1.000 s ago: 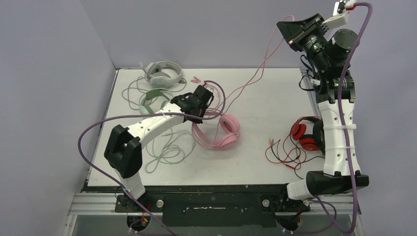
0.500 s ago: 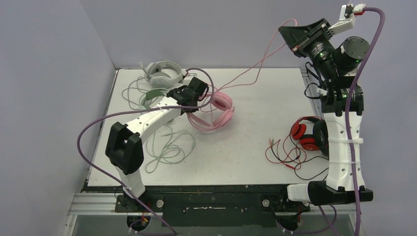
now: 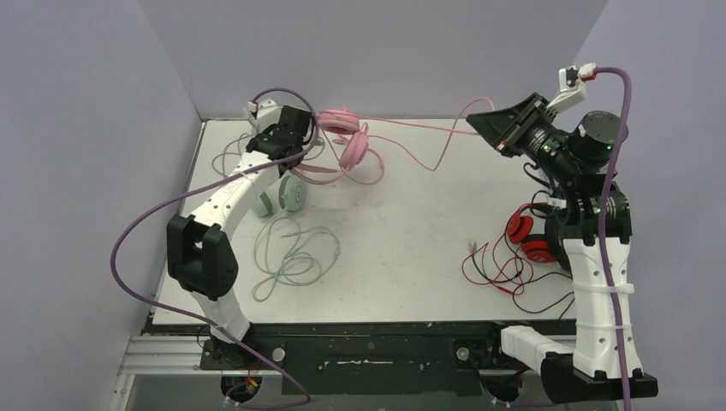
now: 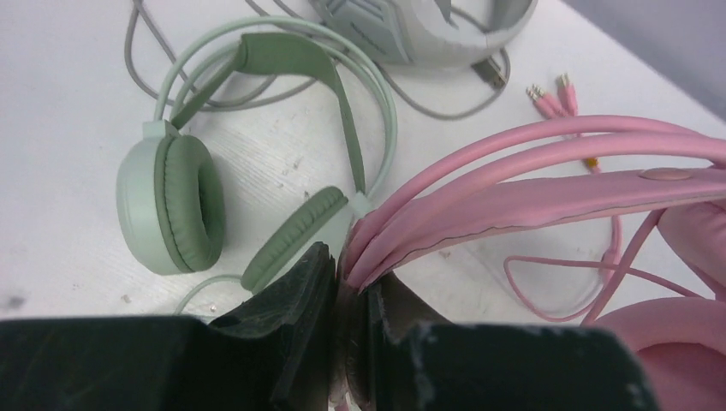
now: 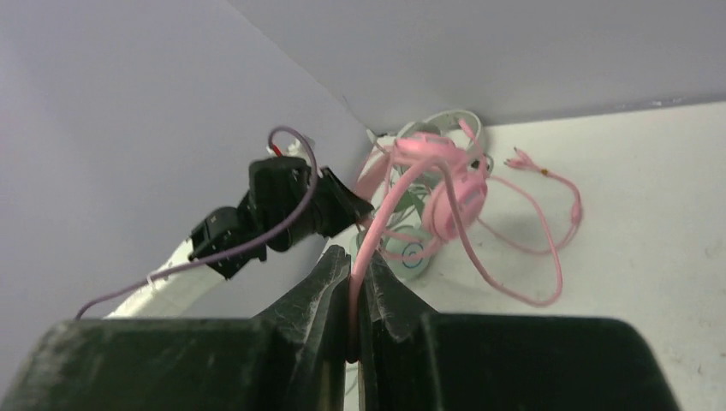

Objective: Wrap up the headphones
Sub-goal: Wrap the headphones cable around the headphones.

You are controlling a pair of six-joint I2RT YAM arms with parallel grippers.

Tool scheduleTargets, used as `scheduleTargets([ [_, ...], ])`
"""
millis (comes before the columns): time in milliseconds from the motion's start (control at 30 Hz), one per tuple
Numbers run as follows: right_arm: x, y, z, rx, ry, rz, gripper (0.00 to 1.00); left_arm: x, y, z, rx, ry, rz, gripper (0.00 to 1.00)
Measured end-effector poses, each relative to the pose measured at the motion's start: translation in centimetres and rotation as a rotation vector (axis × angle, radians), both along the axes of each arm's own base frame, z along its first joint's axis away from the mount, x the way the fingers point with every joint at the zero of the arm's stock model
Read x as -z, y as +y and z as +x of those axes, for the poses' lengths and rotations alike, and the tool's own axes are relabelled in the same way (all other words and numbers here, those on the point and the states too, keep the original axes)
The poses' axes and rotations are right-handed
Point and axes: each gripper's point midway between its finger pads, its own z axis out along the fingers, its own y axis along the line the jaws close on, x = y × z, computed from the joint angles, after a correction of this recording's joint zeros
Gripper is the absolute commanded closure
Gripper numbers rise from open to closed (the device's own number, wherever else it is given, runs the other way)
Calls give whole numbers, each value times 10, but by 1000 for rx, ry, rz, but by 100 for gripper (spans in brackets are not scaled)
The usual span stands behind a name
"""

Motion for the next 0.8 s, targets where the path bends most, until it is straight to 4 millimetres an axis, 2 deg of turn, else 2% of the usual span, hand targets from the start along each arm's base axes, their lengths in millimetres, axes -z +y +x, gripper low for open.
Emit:
scheduleTargets([
  [167,49,14,-25,-70,96,-16,100,-28,30,20,-104,-83,-73,100],
  [233,66,18,-35,-100,124,-17,100,-40,36,25,-120,-108,-90,100],
  [333,84,23,-49,-141,152,-17,100,-63,36,38,-126,-154,-118,100],
  [467,100,32,-68,-207,157,-28,100,-81,26,58,-111,-199,-163,100],
  [600,134,37,-77,-246,195,-57,100,-81,15,67,-83,-182,-191,100],
  [800,217,42,-81,-277,368,-85,100,-63,5,64,-41,-104,-210,100],
])
